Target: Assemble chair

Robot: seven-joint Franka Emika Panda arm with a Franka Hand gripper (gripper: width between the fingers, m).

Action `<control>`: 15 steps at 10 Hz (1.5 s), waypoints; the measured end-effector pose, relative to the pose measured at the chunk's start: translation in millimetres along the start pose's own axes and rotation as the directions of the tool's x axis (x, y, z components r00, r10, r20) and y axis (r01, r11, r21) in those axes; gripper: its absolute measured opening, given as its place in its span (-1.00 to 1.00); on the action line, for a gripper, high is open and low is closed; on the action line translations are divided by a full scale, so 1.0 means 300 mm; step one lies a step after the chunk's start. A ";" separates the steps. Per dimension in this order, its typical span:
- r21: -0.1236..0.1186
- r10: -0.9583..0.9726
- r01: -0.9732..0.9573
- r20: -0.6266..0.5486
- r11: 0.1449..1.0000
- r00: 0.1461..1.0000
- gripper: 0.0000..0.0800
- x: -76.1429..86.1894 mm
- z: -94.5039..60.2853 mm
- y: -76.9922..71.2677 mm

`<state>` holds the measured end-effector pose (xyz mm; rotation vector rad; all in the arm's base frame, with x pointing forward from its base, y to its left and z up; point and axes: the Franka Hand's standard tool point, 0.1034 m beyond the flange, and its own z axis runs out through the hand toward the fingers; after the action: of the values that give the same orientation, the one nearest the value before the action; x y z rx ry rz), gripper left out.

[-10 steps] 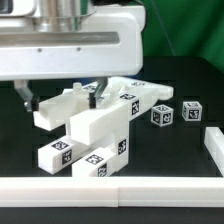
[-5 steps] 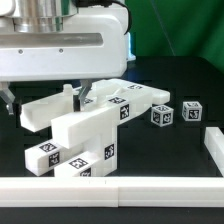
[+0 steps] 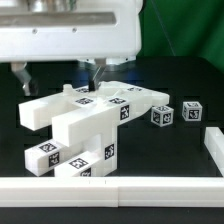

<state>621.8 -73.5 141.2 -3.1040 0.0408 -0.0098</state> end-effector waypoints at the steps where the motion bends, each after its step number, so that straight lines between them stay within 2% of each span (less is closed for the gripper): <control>1: 0.008 0.025 -0.025 -0.012 1.000 1.000 0.62 -0.014 -0.039 -0.054; 2: 0.004 0.022 -0.022 -0.032 1.000 0.999 0.62 -0.019 -0.049 -0.109; 6: 0.005 0.016 -0.016 -0.029 1.000 0.999 0.62 -0.024 -0.033 -0.112; 7: 0.018 0.066 -0.065 -0.020 0.998 0.998 0.62 -0.062 -0.011 -0.127; 9: 0.049 0.155 -0.156 0.024 0.987 0.988 0.62 -0.166 -0.016 -0.255; 11: 0.054 0.223 -0.226 0.060 0.973 0.973 0.62 -0.214 0.011 -0.364; 13: 0.055 0.206 -0.209 0.056 0.976 0.977 0.62 -0.208 0.009 -0.347; 15: 0.054 0.225 -0.228 0.046 0.972 0.973 0.62 -0.213 0.011 -0.366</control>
Offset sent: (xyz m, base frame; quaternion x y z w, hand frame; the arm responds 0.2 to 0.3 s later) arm 0.0000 0.0000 0.0000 0.0000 0.0000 0.0000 1.0000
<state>560.7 37.9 141.6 -3.0195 0.3857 0.0566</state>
